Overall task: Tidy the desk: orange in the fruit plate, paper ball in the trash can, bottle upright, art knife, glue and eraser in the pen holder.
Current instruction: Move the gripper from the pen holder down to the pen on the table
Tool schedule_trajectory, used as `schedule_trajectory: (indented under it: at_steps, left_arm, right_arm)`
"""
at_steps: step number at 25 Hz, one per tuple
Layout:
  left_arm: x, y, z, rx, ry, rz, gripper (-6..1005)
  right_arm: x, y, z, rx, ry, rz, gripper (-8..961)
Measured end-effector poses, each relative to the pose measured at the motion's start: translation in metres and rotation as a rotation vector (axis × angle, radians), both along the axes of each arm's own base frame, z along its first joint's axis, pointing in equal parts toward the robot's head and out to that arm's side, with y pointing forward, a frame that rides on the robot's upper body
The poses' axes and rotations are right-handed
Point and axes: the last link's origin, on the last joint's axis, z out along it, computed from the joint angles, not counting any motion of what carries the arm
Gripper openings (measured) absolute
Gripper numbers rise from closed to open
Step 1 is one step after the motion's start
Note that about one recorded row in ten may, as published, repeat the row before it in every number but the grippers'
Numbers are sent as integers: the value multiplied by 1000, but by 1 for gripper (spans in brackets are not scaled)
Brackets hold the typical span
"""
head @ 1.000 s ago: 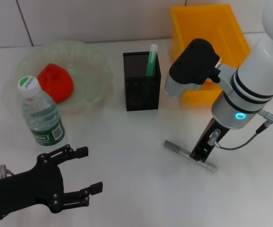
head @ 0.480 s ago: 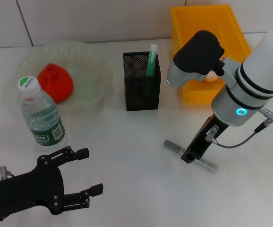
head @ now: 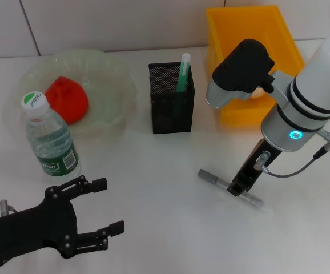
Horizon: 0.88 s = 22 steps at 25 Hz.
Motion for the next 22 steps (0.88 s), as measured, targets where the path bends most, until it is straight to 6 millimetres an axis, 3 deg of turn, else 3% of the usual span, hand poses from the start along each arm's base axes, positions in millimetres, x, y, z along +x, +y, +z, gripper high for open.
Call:
schedule_trajectory:
  at_steps: [22]
  left_arm:
    - [0, 1, 0, 0, 1, -1, 870]
  right_arm:
    - [5, -2, -8, -25, -18, -2, 331]
